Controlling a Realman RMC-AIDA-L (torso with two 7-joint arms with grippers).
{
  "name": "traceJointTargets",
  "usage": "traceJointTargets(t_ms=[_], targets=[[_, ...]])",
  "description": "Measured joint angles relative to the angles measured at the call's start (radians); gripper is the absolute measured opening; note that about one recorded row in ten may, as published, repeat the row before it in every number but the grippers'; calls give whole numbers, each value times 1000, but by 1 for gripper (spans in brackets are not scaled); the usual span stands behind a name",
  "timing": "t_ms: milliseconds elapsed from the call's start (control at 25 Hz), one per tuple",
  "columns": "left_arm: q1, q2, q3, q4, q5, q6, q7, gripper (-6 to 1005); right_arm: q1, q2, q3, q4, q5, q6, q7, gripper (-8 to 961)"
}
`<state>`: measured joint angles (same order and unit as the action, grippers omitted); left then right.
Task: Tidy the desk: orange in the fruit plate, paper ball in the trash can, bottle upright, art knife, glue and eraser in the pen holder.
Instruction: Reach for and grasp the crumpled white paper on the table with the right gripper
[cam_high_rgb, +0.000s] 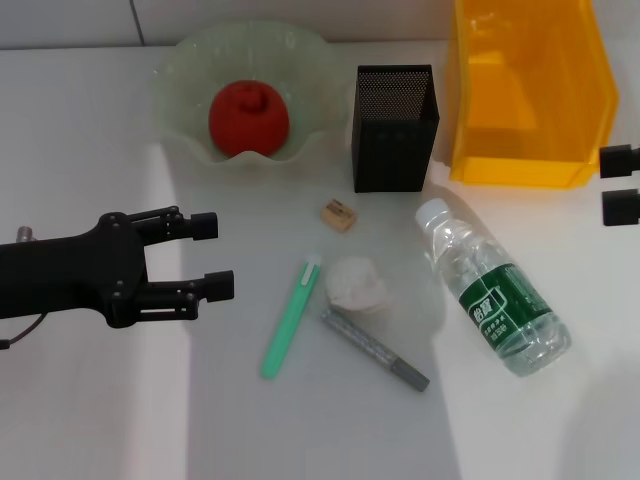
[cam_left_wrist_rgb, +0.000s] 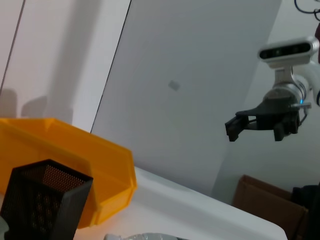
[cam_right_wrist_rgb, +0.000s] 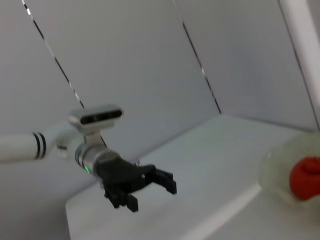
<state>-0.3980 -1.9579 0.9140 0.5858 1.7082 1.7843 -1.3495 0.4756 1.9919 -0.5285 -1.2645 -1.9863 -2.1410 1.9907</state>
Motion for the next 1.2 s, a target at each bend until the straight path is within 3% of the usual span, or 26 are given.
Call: traceJointTargets(t_ms=[200,280,320,360,520,720,920,1200], targets=[[0,-1,0,0,20,-1,0,826,147,5,-197,-81,-241,78,116,707],[1,0,0,-2,21,-1,0,825,204,22,-280,-61,-341,130,143,706],[2,0,0,-3,22,-1,0,825,250,45,-346,-33,-417,179,151,706],[3,1,0,-4,24,-1,0,825,250,45,-346,-33,-417,179,151,706],[10,2,-2,-10,29,-2,0,824,323,84,-458,50,-500,279,152,704],[20,3,-1,-11,30,-5,0,824,407,91,-617,249,-508,461,191,703],[21,3,-1,-11,30,-15,-1,823,464,96,-702,372,-488,568,201,701],[21,4,-1,-13,30,-26,-2,822,492,98,-795,436,-463,656,229,698]])
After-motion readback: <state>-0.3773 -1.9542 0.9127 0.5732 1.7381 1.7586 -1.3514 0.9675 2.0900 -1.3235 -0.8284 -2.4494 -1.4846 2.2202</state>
